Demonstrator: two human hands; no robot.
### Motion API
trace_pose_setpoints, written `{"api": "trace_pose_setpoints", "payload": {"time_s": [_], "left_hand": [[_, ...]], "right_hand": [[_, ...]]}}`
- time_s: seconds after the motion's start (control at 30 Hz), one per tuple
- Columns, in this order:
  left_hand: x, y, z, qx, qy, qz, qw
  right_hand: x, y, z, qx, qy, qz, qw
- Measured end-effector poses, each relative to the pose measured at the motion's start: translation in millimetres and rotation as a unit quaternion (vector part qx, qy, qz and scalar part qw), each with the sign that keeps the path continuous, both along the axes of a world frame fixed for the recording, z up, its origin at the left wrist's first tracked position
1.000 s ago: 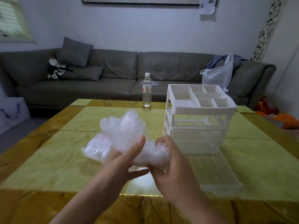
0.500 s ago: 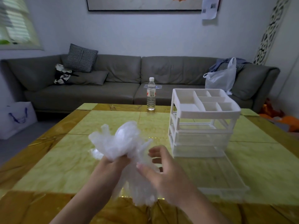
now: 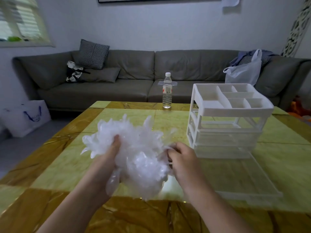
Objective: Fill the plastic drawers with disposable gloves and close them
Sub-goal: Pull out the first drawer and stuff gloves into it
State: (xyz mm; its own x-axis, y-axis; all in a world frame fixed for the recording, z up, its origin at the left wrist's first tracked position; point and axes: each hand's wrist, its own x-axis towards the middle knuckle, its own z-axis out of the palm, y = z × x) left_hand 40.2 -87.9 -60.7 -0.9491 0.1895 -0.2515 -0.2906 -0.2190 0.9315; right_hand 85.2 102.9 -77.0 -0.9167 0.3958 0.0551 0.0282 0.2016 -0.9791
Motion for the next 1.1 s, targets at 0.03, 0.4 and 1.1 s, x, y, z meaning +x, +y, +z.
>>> {"api": "trace_pose_setpoints", "payload": {"time_s": [0.03,0.4,1.1], "left_hand": [[3,-6,-3,-0.016,0.006,-0.013,1.0],[-6,-17,-23,-0.158,0.075,0.045,0.984],[59,54,4,-0.24,0.203,-0.12,0.942]], "right_hand": [[-2,1,0,-0.054,-0.007,-0.002,0.999],[-9,-8,-14,-0.207,-0.078,0.106,0.969],[20,15,4,-0.151,0.047,-0.087,0.984]]}}
